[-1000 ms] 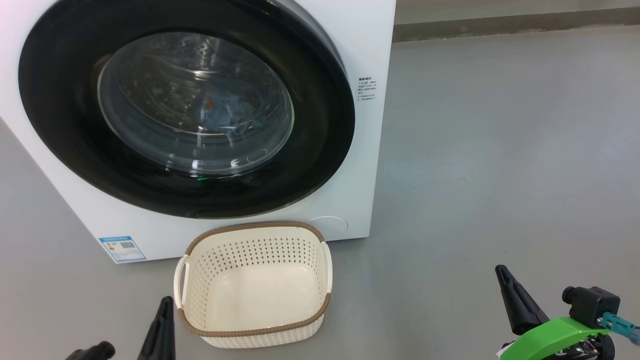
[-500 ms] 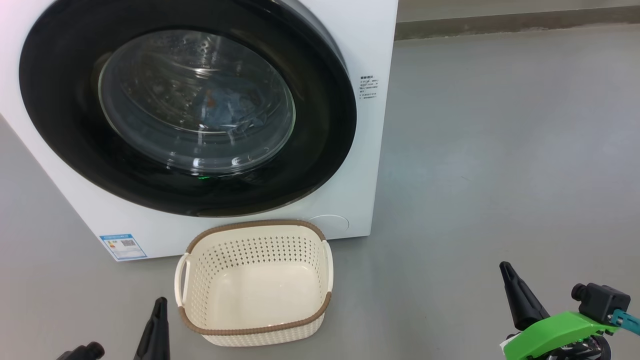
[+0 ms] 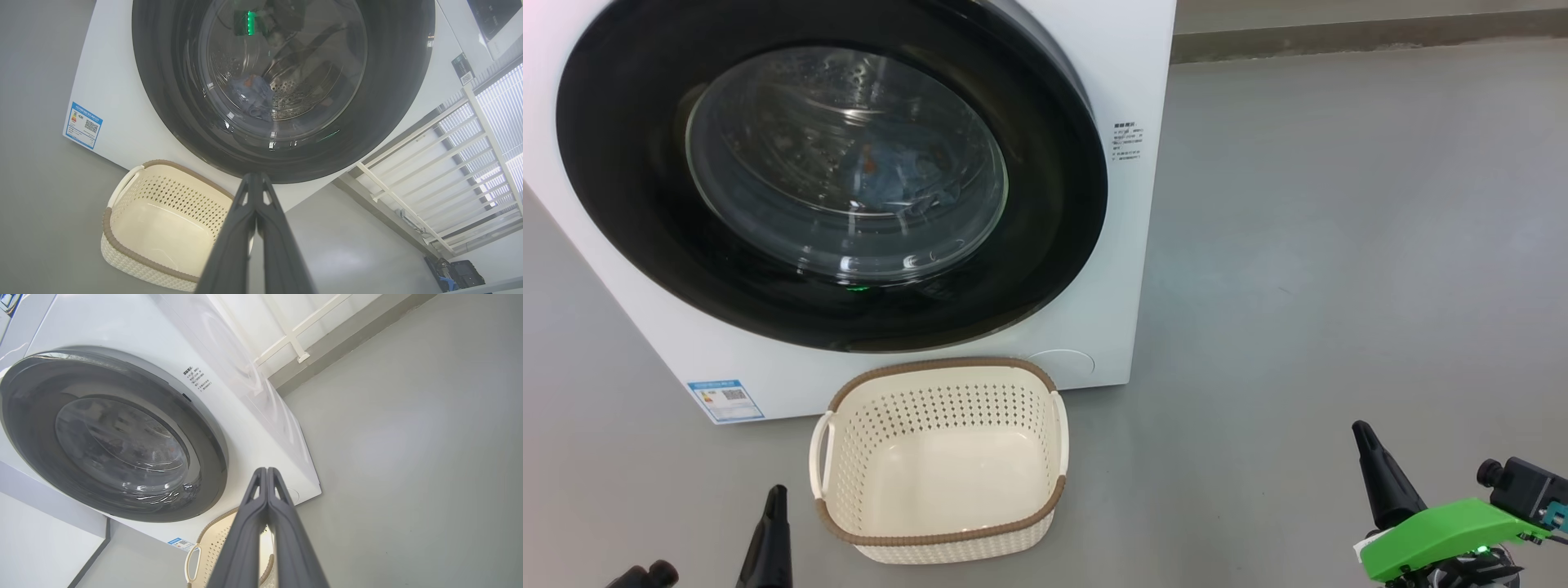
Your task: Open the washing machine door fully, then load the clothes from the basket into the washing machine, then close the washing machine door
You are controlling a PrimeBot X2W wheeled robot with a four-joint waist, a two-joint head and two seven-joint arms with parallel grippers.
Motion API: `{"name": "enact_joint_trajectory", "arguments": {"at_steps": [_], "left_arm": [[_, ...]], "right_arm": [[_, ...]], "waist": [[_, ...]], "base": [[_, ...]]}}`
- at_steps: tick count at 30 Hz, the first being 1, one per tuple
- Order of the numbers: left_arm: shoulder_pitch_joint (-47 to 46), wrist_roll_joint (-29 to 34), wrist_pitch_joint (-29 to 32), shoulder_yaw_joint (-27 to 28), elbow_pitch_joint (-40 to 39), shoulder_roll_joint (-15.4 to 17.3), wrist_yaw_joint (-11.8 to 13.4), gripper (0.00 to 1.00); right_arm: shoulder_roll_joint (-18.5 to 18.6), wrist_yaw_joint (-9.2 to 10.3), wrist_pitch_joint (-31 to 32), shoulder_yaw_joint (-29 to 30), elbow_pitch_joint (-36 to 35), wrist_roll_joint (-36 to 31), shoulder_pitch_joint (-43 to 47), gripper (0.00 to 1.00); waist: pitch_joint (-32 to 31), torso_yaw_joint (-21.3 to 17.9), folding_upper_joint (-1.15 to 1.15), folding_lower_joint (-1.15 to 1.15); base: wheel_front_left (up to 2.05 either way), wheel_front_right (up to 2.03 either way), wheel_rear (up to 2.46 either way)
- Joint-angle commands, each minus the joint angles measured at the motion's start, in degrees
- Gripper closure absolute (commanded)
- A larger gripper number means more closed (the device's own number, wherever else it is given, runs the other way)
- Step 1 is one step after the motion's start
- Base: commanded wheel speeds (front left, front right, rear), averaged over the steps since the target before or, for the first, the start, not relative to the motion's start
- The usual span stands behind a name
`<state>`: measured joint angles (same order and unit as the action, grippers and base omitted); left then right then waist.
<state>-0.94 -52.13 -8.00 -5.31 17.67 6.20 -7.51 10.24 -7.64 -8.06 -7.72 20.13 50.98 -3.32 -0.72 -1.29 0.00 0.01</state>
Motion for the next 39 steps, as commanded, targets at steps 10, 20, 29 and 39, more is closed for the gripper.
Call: {"name": "enact_joint_trajectory", "arguments": {"at_steps": [10, 20, 29, 39], "left_arm": [[-2.51, -5.29, 1.70, 2.31, -1.95, 0.08, 0.01, 1.00], [-2.86, -9.80, 3.37, 3.55, -2.17, -0.36, 0.01, 1.00], [-3.18, -13.85, 4.86, 4.66, -2.37, -0.75, 0.01, 1.00], [-3.54, -18.36, 6.53, 5.91, -2.59, -1.19, 0.01, 1.00]], "right_arm": [[-0.41, 0.06, 1.67, 1.90, -2.07, 5.74, -2.26, 1.00], [-1.29, 0.07, 3.32, 3.47, -2.60, 10.37, -2.34, 1.00], [-2.08, 0.08, 4.80, 4.89, -3.07, 14.51, -2.41, 1.00], [-2.97, 0.09, 6.46, 6.48, -3.60, 19.13, -2.48, 1.00]], "waist": [[0.10, 0.15, 0.00, 0.00], [0.21, 0.30, 0.00, 0.00], [0.30, 0.43, 0.00, 0.00], [0.40, 0.58, 0.00, 0.00]], "base": [[0.00, 0.00, 0.00], [0.00, 0.00, 0.00], [0.00, 0.00, 0.00], [0.00, 0.00, 0.00]]}}
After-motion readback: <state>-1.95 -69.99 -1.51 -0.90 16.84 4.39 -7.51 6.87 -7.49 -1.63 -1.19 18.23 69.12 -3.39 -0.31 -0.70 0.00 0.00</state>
